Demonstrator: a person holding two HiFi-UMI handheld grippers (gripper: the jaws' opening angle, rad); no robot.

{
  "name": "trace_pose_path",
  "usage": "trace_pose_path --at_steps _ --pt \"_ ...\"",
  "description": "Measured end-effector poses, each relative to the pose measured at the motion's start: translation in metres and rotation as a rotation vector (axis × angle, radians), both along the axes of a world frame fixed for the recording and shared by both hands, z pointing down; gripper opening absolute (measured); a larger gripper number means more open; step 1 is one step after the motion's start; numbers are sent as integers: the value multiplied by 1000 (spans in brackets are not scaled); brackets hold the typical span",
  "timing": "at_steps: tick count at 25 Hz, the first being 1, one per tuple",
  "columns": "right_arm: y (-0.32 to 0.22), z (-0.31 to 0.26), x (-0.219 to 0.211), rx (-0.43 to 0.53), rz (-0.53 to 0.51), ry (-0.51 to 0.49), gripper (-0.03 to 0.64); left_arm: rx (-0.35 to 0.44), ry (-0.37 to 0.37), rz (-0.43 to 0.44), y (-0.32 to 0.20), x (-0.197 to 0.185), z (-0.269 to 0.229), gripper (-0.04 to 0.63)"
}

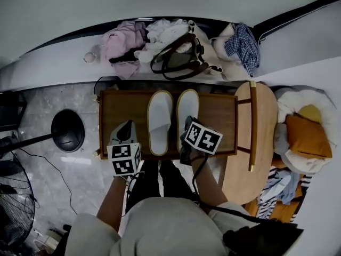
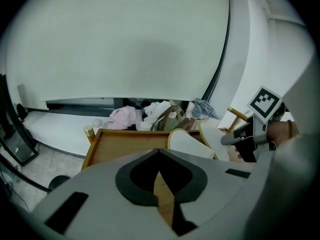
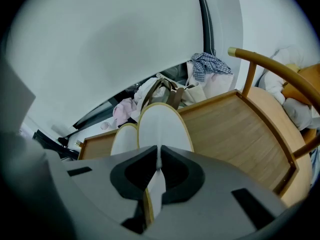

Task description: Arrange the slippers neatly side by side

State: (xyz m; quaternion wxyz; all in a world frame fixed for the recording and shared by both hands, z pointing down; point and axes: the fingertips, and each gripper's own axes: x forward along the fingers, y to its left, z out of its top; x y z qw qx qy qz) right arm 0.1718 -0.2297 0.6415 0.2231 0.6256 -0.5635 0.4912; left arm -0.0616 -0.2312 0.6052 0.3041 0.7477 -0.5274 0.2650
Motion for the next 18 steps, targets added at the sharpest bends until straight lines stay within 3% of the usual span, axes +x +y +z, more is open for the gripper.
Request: trace_pose_path --at_steps 18 --pt "6 16 -6 -53 -18 -5 42 -25 10 4 -6 11 15 12"
